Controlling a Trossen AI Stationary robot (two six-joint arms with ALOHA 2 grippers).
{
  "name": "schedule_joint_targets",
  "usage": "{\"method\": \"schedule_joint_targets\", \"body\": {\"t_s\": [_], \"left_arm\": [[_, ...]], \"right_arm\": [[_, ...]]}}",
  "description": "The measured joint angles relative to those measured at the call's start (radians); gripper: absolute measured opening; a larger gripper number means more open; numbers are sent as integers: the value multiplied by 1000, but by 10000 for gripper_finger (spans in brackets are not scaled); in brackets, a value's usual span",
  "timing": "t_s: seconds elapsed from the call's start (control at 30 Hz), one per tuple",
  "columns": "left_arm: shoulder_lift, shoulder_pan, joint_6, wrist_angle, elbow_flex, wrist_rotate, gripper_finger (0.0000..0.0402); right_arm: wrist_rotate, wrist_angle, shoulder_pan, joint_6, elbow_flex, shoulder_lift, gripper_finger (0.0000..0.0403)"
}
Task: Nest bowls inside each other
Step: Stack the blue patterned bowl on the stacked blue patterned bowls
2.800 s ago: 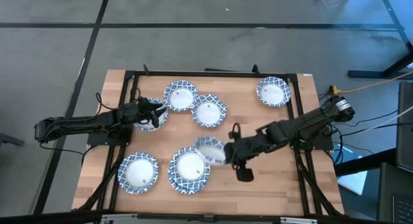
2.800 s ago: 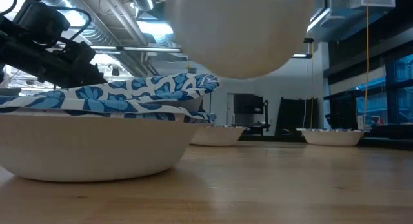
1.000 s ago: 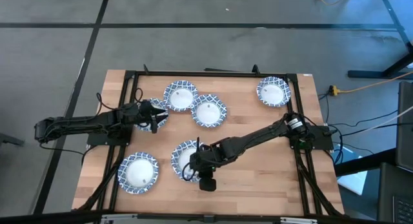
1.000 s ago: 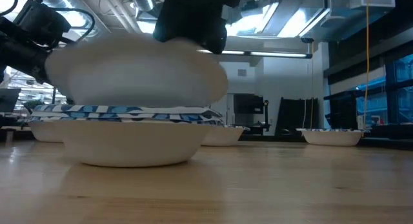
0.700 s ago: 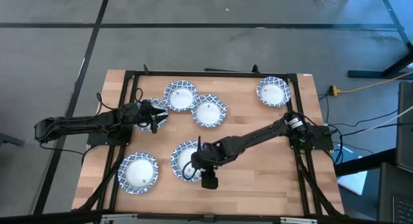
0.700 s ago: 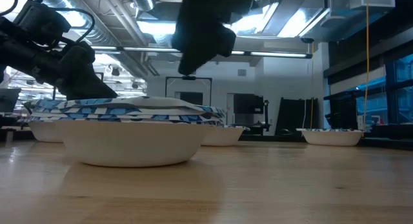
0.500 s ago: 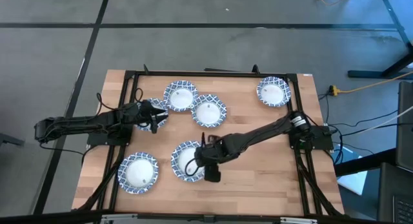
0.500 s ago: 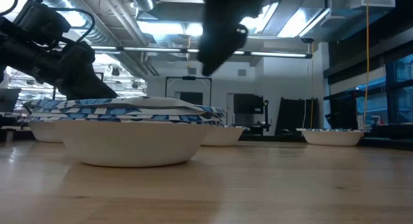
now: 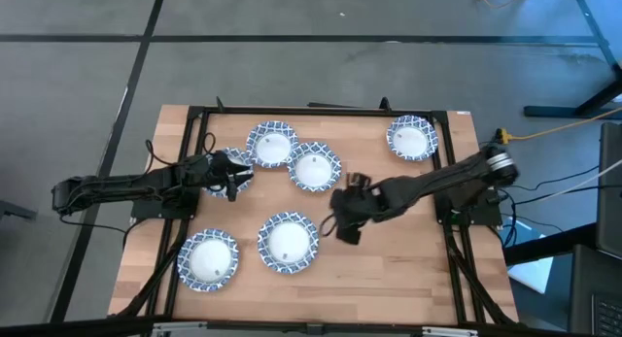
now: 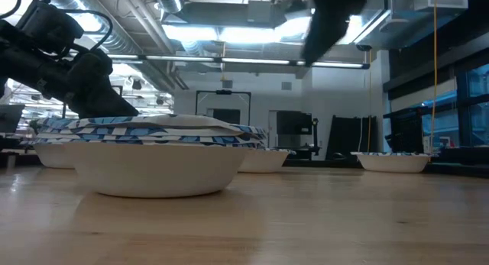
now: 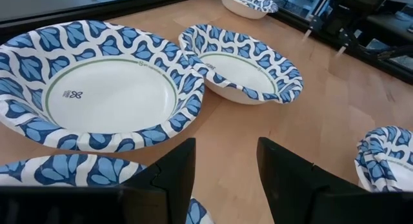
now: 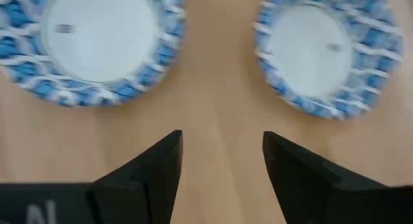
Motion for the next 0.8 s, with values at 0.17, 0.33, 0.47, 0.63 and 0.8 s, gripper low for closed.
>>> {"method": "schedule_joint_targets", "body": {"t_s": [0.17, 0.33, 0.47, 0.63, 0.8], "left_arm": [[0, 0, -5, 1, 0, -4, 160], [0, 0, -7, 17, 0, -8, 160], [0, 0, -6, 29, 0, -32, 160], [0, 0, -7, 39, 0, -66, 160], [0, 0, -7, 39, 0, -92, 160]], "right_arm": [[12, 81, -40, 55, -239, -228, 209], [71, 78, -118, 145, -464, -453, 208], [73, 82, -174, 192, -605, -611, 208], [114, 77, -251, 282, -726, -756, 208], [109, 86, -338, 315, -787, -826, 208]]}}
